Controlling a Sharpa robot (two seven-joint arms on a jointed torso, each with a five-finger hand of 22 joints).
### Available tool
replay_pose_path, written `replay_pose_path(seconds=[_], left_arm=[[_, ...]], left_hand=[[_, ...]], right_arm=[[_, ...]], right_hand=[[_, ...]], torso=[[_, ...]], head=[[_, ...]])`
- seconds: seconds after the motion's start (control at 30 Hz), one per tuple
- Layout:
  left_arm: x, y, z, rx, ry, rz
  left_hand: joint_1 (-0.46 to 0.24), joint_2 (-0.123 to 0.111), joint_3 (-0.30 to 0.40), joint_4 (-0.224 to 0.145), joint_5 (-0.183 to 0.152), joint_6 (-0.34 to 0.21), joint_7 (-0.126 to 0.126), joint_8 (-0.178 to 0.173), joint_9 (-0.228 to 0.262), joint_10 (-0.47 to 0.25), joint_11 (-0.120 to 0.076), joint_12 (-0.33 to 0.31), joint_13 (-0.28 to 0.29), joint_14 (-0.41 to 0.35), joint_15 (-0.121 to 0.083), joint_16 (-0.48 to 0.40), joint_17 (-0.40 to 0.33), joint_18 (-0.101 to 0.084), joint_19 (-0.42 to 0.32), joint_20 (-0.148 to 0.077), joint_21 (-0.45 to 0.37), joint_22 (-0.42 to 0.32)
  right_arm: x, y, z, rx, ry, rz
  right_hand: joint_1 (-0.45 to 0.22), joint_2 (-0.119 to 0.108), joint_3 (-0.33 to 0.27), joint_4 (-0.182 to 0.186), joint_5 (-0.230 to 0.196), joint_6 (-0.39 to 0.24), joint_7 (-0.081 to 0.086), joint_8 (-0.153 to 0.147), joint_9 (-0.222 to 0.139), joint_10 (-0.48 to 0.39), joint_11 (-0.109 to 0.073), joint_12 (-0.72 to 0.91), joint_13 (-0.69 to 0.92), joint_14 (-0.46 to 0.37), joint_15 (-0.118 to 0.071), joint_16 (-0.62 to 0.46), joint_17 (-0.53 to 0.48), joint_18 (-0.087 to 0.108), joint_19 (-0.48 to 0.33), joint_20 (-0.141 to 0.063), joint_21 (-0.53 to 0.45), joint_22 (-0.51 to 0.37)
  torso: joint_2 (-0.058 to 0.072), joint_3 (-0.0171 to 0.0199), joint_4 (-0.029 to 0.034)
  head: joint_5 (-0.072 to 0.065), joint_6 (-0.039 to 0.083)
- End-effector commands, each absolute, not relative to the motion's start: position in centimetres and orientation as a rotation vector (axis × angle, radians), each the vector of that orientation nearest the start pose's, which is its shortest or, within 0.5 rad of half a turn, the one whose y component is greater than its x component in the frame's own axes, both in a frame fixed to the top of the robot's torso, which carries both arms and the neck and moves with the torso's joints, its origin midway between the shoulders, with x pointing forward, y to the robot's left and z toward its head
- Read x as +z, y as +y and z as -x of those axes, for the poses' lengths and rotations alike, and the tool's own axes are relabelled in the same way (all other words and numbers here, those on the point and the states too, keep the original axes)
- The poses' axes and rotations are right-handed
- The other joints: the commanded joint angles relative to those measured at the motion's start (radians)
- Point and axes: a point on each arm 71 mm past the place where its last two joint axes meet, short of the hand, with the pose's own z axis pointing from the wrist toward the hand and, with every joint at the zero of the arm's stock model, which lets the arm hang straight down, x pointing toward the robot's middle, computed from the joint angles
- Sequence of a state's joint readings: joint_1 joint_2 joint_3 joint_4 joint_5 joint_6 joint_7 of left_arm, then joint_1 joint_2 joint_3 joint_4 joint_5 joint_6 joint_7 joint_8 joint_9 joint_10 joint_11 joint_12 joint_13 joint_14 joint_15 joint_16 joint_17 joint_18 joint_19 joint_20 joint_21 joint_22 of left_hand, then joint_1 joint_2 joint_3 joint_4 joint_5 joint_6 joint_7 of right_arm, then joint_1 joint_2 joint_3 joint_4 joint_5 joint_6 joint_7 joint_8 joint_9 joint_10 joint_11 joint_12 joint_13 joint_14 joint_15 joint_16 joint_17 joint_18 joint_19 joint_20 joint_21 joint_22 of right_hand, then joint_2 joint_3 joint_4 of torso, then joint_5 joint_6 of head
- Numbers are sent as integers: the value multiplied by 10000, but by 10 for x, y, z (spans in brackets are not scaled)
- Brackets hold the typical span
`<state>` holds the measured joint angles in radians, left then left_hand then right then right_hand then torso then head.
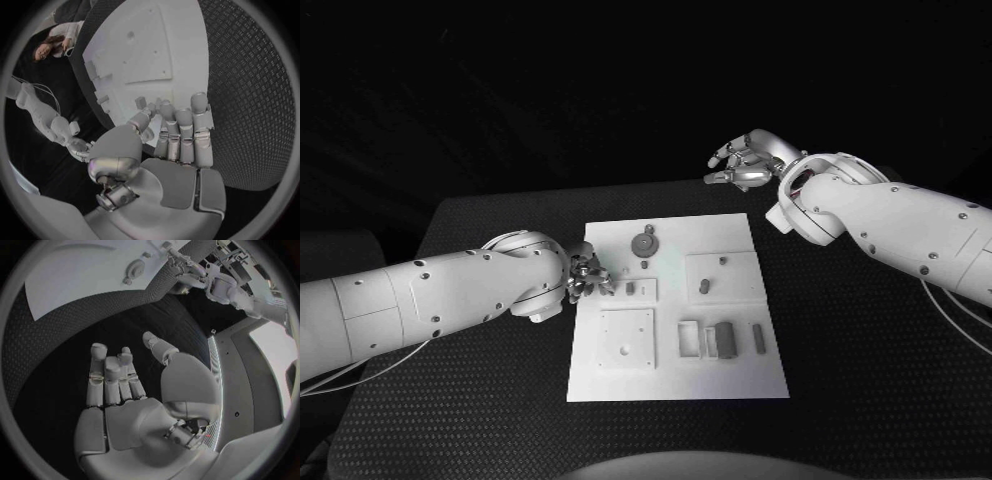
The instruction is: Assemble the parts on the task board
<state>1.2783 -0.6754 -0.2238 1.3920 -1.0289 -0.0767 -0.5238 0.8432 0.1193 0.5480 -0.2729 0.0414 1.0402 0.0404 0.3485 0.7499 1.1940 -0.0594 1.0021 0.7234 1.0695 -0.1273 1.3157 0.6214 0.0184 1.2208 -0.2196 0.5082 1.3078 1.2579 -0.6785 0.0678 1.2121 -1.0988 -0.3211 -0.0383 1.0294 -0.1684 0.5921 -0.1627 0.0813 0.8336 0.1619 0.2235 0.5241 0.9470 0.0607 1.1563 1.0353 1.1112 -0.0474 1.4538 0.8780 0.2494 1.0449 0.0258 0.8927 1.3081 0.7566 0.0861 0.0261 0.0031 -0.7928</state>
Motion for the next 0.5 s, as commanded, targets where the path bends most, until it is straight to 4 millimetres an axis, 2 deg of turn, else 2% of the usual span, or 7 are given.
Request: replay_pose_path(seconds=[0.03, 0.5], left_arm=[[-252, 180, -491, -3417, 22524, 2115], [-253, 176, -490, -3380, 22532, 1816]], left_hand=[[10, 67, 12, 30, 69, 246, 34, 661, 120, 26, -61, 52, 19, 31, -73, 27, 13, 215, 29, -53, 54, 204], [-7, -3, 28, 44, 71, 315, -31, 880, 182, 100, -123, 91, 68, 85, -106, 96, 37, 212, 91, -92, 116, 213]], right_arm=[[-137, -214, -562, 7689, 15785, -2424], [-137, -214, -562, 7684, 15795, -2425]], right_hand=[[-114, -22, -1, 82, -26, -4, 97, -47, -14, -63, -11, 47, -6, -101, -4, -51, -9, 124, 20, -51, -48, 177], [-115, -21, -3, 83, -26, -4, 97, -45, -16, -64, -11, 49, -8, -102, -4, -50, -10, 124, 20, -51, -49, 177]], torso=[[-1, 2, -4], [-2, 9, -4]], head=[[-6, -14], [-26, -26]])
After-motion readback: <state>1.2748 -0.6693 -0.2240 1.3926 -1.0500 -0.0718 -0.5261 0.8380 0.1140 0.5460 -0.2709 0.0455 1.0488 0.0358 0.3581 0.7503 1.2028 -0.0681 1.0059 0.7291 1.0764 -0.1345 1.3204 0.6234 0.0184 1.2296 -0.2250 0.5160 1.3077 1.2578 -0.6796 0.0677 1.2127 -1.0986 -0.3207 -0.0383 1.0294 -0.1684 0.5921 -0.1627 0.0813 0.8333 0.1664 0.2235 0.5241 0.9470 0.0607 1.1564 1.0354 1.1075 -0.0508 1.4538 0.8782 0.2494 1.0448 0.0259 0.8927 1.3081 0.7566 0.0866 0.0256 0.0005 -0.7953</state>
